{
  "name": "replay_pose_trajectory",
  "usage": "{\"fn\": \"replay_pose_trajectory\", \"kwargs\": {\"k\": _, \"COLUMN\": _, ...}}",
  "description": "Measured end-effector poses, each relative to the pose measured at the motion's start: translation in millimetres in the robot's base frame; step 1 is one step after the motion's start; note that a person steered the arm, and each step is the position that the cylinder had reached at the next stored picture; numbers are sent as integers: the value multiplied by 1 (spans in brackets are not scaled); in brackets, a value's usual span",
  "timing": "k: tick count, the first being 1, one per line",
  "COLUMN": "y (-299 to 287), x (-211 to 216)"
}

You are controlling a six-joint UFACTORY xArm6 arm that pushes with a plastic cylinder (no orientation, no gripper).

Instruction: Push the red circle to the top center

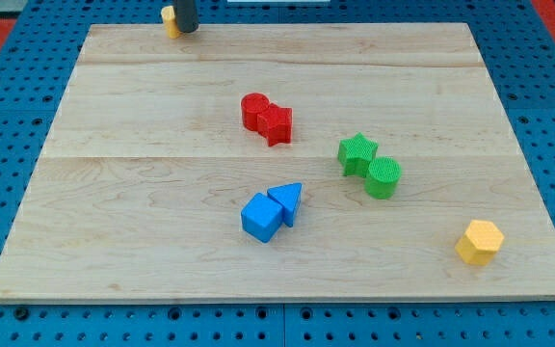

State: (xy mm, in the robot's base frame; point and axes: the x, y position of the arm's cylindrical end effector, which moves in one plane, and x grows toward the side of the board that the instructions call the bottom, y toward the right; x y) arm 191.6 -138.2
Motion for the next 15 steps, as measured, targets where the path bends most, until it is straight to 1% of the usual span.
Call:
{"fn": "replay_pose_trajectory", "kwargs": {"k": 2, "y": -40, "x": 1}}
{"fn": "replay_pose_trajectory", "kwargs": {"k": 5, "y": 93, "x": 5}}
{"fn": "replay_pose_trajectory", "kwargs": {"k": 6, "y": 109, "x": 50}}
{"fn": "replay_pose_trajectory", "kwargs": {"k": 7, "y": 110, "x": 76}}
{"fn": "replay_pose_trajectory", "kwargs": {"k": 8, "y": 134, "x": 107}}
{"fn": "replay_pose_trajectory", "kwargs": {"k": 9, "y": 154, "x": 122}}
{"fn": "replay_pose_trajectory", "kwargs": {"k": 13, "y": 166, "x": 123}}
{"fn": "replay_pose_trajectory", "kwargs": {"k": 14, "y": 152, "x": 123}}
{"fn": "replay_pose_trajectory", "kwargs": {"k": 15, "y": 119, "x": 123}}
